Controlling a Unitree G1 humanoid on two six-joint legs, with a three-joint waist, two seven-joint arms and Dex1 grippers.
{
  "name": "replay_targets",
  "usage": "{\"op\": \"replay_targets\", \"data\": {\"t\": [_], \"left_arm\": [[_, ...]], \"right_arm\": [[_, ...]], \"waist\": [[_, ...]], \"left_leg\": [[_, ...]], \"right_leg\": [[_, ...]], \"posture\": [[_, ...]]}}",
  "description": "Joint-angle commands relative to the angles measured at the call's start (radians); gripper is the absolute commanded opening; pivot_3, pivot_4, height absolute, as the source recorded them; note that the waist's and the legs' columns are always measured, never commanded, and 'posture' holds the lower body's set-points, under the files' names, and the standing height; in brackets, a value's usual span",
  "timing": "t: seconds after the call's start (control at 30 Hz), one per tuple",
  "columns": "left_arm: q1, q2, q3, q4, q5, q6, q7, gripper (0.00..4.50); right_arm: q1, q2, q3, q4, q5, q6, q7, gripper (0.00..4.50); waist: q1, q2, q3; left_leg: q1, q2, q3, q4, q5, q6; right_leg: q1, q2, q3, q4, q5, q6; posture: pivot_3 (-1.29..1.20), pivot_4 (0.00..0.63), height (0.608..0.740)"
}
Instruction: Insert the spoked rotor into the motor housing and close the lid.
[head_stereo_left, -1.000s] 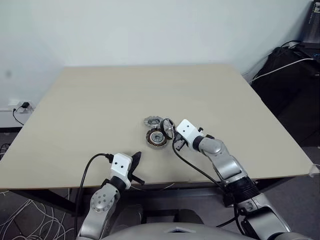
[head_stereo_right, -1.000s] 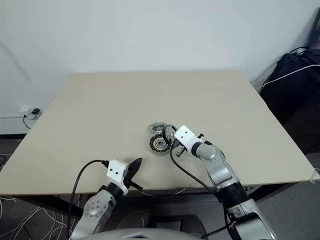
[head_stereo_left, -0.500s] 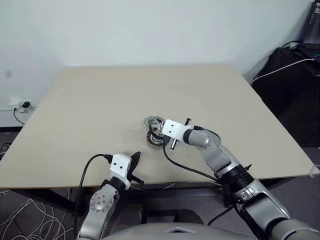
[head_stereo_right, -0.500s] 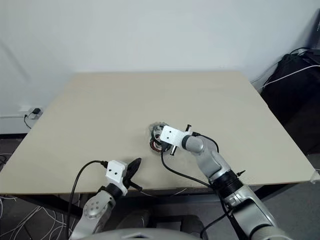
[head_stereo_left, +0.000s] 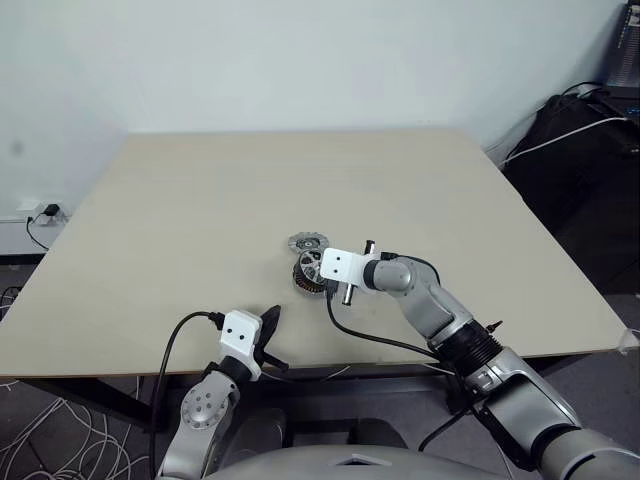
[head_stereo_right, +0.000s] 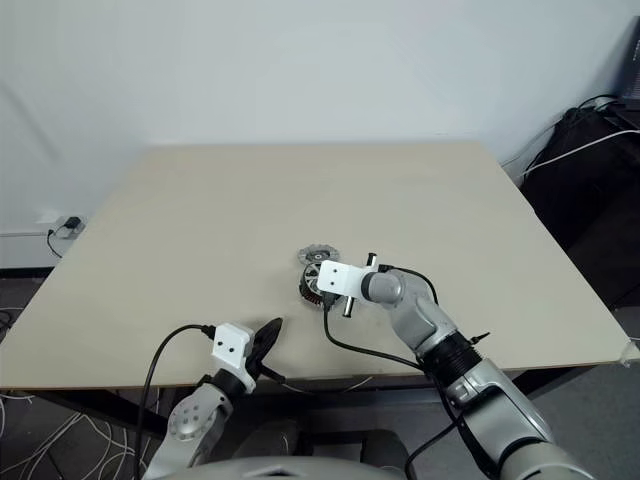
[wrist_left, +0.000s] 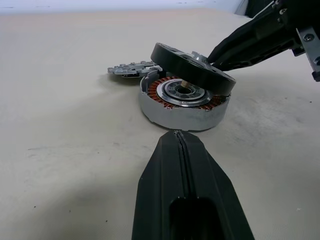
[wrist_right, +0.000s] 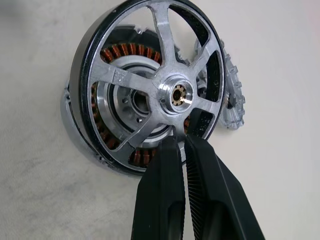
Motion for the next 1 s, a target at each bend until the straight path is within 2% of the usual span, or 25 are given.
{"op": "replay_targets", "data": {"t": [0.03,0.5,0.53,0.63,0.83,0.93,1.0], "left_arm": [[-0.007,0.0,0.001,-0.017,-0.003,-0.026,-0.005,0.0],[0.001,-0.009,-0.011,-0.075,-0.001,0.01,0.004,0.0],[0.002,-0.009,-0.012,-0.081,-0.001,0.015,0.006,0.0],[0.006,-0.008,-0.014,-0.099,-0.002,0.03,0.008,0.0],[0.005,-0.004,-0.017,-0.102,-0.006,0.04,0.003,0.0],[0.006,-0.002,-0.016,-0.101,-0.007,0.038,0.001,0.0],[0.005,-0.001,-0.014,-0.094,-0.008,0.031,-0.001,0.0]], "right_arm": [[-0.038,0.002,-0.02,0.005,-0.012,-0.027,-0.01,0.02],[-0.065,0.019,-0.016,0.069,-0.027,-0.049,0.001,0.02],[-0.064,0.018,-0.018,0.064,-0.026,-0.049,0.005,0.58],[-0.057,0.01,-0.021,0.042,-0.022,-0.047,0.02,1.38],[-0.045,-0.004,-0.06,-0.029,-0.007,-0.035,0.009,3.36],[-0.034,0.029,-0.118,-0.071,0.035,-0.013,-0.031,3.36],[-0.006,0.092,-0.182,-0.103,0.1,0.017,-0.073,2.77]], "waist": [[0.0,0.0,0.0],[0.0,0.0,0.0],[0.0,0.0,0.0],[0.0,0.0,0.0],[0.0,0.0,0.0],[0.0,0.0,0.0],[-0.001,0.0,0.0]], "left_leg": [[0.0,0.0,0.0,0.0,0.0,0.0],[0.0,0.0,0.0,0.0,0.0,0.0],[0.0,0.0,0.0,0.0,0.0,0.0],[0.0,0.0,0.0,0.0,0.0,0.0],[0.0,0.0,0.0,0.0,0.0,0.0],[0.0,0.0,0.0,0.0,0.0,0.0],[0.0,0.0,0.0,0.0,0.0,0.0]], "right_leg": [[0.0,0.0,0.0,0.0,0.0,0.0],[0.0,0.0,0.0,0.0,0.0,0.0],[0.0,0.0,0.0,0.0,0.0,0.0],[0.0,0.0,0.0,0.001,0.0,0.0],[0.0,0.0,0.0,0.001,0.0,0.0],[0.0,0.0,0.0,0.001,0.0,0.0],[0.0,0.0,0.0,0.001,0.0,0.0]], "posture": [[0.0,0.0,0.74],[0.0,0.0,0.74],[0.0,0.0,0.74],[0.0,0.0,0.74],[0.0,0.0,0.74],[0.0,0.0,0.74],[0.0,0.0,0.74]]}}
